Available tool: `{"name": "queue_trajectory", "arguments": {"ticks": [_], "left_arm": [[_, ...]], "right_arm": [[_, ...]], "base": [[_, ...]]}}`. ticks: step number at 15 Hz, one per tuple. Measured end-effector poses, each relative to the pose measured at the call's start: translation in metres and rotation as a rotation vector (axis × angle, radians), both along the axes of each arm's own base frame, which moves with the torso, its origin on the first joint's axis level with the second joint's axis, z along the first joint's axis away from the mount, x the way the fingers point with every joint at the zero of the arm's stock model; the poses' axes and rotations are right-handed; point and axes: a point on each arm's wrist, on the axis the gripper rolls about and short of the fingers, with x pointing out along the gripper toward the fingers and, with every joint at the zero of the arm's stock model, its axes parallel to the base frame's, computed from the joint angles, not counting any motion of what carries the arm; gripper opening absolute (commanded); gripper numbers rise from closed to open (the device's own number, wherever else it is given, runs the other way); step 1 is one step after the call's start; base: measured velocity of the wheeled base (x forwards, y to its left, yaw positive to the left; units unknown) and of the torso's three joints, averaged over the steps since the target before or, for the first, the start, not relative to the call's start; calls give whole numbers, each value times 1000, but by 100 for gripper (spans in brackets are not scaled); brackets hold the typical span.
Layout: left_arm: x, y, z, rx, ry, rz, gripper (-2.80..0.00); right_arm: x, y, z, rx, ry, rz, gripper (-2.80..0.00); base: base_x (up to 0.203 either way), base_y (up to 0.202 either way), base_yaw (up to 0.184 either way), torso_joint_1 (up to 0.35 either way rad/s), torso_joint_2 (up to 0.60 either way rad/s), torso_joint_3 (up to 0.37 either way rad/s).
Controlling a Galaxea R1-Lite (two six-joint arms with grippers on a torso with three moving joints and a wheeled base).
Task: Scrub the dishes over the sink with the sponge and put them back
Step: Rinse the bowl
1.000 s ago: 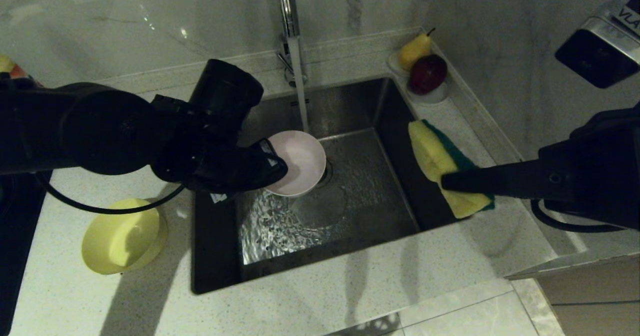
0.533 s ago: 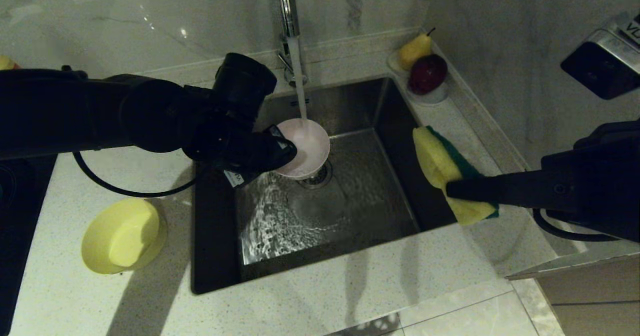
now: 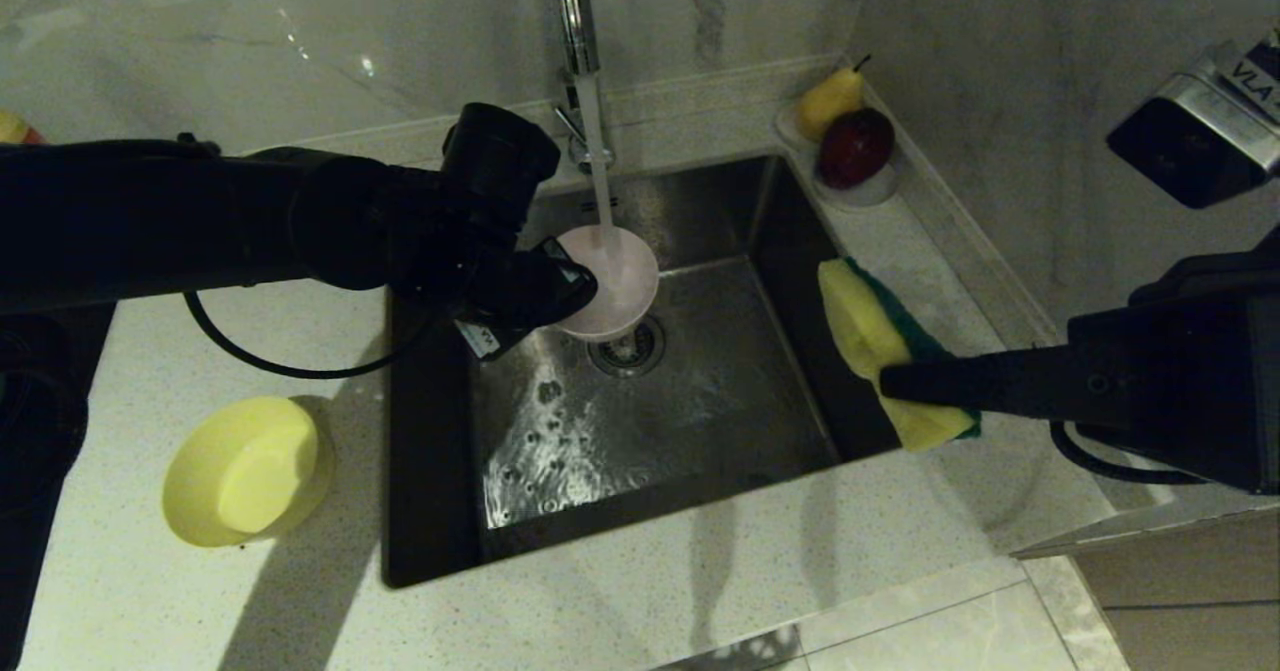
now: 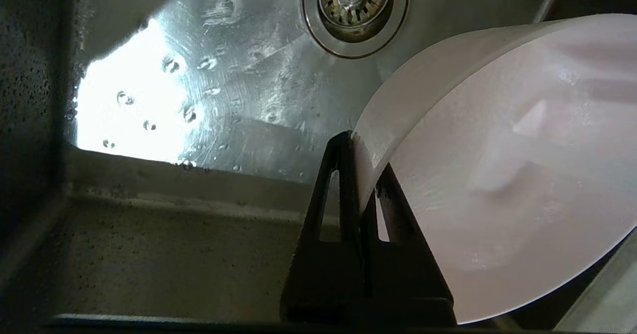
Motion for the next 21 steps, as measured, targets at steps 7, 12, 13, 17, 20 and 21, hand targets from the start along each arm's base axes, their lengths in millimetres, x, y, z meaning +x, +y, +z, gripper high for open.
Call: {"name": "queue_trajectory", "arguments": {"ticks": [7, 12, 13, 17, 20, 21], "left_arm": [[-4, 2, 2, 7, 12, 0, -280], [-10, 6, 7, 12, 14, -1, -280], [-14, 8, 8, 22, 19, 0, -280], [-36, 22, 19, 86, -16, 36, -280], [-49, 31, 25, 143, -77, 79, -280], [-53, 34, 27, 165, -112, 75, -280]], "right_arm": [[-1, -1, 1, 8, 5, -2, -280], [-1, 0, 1, 9, 4, -1, -280], [-1, 0, 1, 9, 5, -1, -280], [-1, 0, -1, 6, 13, -2, -280], [0, 0, -1, 5, 13, -3, -280], [1, 1, -2, 2, 19, -3, -280]], "base": [[0, 0, 0, 0, 0, 0], [0, 0, 0, 0, 0, 0], [0, 0, 0, 0, 0, 0], [0, 0, 0, 0, 0, 0], [0, 0, 0, 0, 0, 0], [0, 0, 0, 0, 0, 0]]}}
